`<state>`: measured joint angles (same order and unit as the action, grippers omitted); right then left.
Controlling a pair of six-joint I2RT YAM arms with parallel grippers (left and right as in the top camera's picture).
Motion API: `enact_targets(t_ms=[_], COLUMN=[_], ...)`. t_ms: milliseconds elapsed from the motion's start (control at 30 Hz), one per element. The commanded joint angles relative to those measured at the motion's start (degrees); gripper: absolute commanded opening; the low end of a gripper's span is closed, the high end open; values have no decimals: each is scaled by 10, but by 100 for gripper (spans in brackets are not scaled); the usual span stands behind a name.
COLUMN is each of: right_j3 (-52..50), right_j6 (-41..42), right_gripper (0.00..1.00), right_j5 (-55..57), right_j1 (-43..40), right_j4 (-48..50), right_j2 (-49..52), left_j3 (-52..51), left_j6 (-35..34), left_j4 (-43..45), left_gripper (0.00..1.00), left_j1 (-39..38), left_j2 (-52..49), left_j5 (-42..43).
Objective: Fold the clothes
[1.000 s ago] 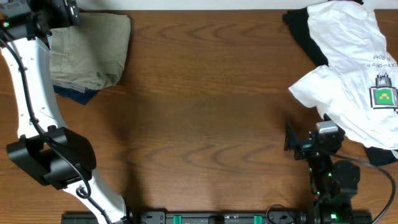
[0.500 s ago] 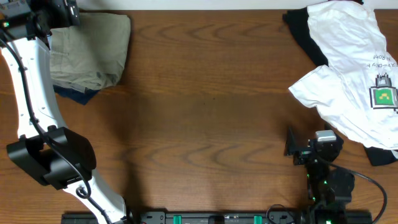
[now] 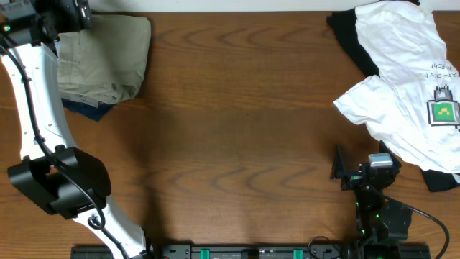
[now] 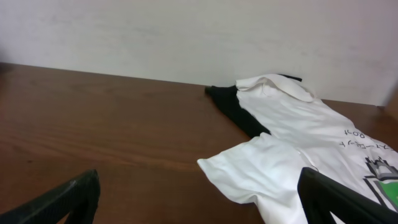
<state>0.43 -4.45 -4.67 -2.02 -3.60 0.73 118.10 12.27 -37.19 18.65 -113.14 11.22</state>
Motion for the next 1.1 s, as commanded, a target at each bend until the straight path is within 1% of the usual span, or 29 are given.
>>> enact_targets(t_ms=[0, 467, 600, 867, 967, 1067], right_j3=[-1, -1, -1, -1, -1, -1], right_j6=[-3, -3, -3, -3, -3, -3], right_gripper=[99, 99, 99, 99, 99, 99], right_j5=[6, 6, 6, 6, 6, 6], right_j1=[-7, -7, -7, -7, -7, -7], right_j4=[-3, -3, -3, -3, -3, -3], right_j2=[-4, -4, -4, -4, -4, -4], left_j3=[2, 2, 2, 2, 2, -2], left_j6=[6, 6, 6, 6, 7, 8], left_j4=[-1, -2, -12, -62, -108, -126], left_gripper=[98, 98, 98, 98, 98, 98], left_j1=[3, 3, 4, -17, -31, -53], left_j2=[-3, -3, 14, 96, 143, 191], left_j5=[-1, -1, -1, -2, -8, -11])
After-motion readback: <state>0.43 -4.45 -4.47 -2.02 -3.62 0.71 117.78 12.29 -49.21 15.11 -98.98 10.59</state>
